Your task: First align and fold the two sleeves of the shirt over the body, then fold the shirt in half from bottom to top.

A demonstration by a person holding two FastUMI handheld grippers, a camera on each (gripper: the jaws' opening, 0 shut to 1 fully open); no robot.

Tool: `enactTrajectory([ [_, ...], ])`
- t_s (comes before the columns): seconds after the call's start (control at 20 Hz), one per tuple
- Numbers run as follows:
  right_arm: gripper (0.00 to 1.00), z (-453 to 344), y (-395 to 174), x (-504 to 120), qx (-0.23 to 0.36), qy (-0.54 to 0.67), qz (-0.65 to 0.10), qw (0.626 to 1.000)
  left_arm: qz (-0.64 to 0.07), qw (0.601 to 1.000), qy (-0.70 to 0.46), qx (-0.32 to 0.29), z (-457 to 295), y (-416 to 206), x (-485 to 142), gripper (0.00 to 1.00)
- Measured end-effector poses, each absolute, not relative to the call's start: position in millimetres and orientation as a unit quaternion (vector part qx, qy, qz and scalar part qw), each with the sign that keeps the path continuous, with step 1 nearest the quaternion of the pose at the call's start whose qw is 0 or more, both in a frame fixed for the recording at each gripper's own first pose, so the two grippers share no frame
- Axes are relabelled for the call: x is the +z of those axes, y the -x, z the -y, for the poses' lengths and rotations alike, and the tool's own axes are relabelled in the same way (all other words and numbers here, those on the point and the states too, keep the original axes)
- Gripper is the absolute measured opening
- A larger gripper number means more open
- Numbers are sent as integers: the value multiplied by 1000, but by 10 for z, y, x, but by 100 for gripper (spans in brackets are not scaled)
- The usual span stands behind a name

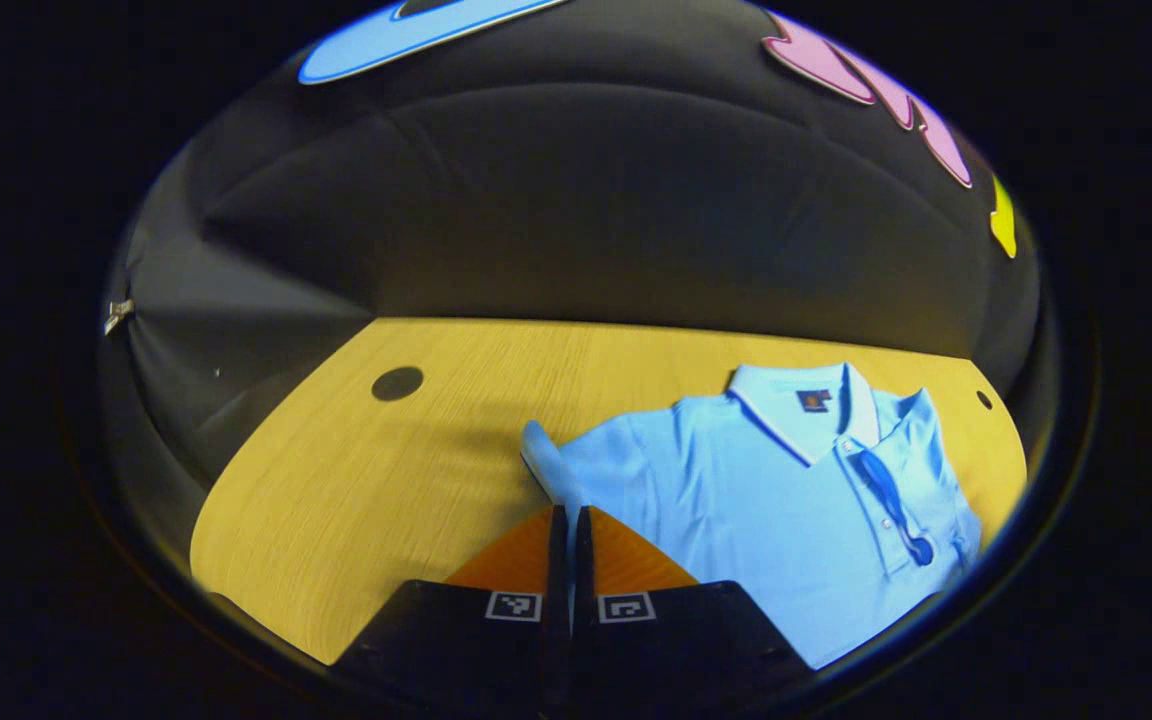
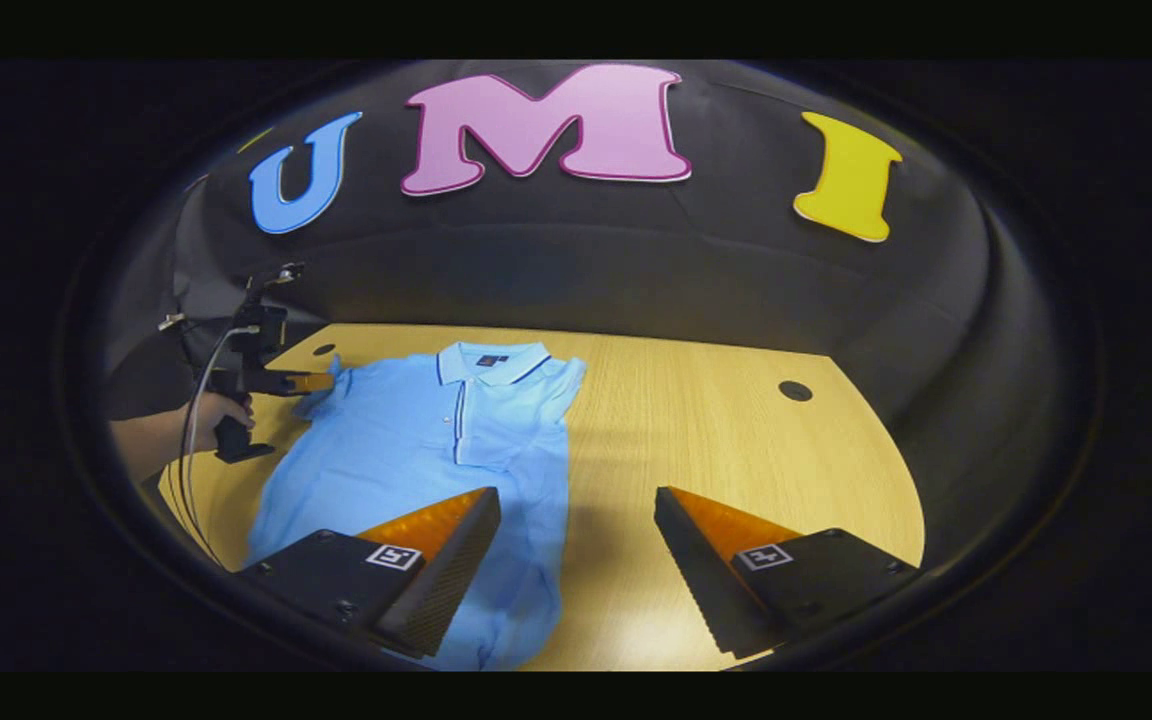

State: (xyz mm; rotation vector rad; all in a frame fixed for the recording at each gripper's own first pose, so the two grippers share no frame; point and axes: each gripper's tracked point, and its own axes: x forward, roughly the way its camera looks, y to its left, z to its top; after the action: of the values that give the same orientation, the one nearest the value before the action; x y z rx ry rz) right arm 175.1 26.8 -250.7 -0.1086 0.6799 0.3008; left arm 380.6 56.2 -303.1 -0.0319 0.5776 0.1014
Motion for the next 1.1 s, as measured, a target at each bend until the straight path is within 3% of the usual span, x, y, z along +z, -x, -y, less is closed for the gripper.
enactTrajectory([
  [0.2, 98, -185, -1668, -2514, 142, 48, -334, 931, -260, 966, 8, -3, -16, -3851, -2711, 6],
  [0.25, 98, -176, -1642, -2522, 142, 47, -335, 930, -256, 966, 13, -17, 163, -3847, -2656, 10],
  [0.4, 98, -151, -1567, -2532, 145, 48, -336, 929, -251, 966, 33, -56, 650, -3754, -2546, 2],
  [0.55, 98, -110, -1498, -2519, 144, 49, -335, 930, -255, 962, 48, -83, 990, -3663, -2532, 7],
  [0.75, 98, -65, -1397, -2510, 137, 43, -335, 931, -269, 956, 73, -91, 1116, -3439, -2589, 93],
  [1.1, 98, -100, -762, -2631, 126, 9, -367, 922, -275, 958, 9, -84, 776, -2219, -2598, 97],
])
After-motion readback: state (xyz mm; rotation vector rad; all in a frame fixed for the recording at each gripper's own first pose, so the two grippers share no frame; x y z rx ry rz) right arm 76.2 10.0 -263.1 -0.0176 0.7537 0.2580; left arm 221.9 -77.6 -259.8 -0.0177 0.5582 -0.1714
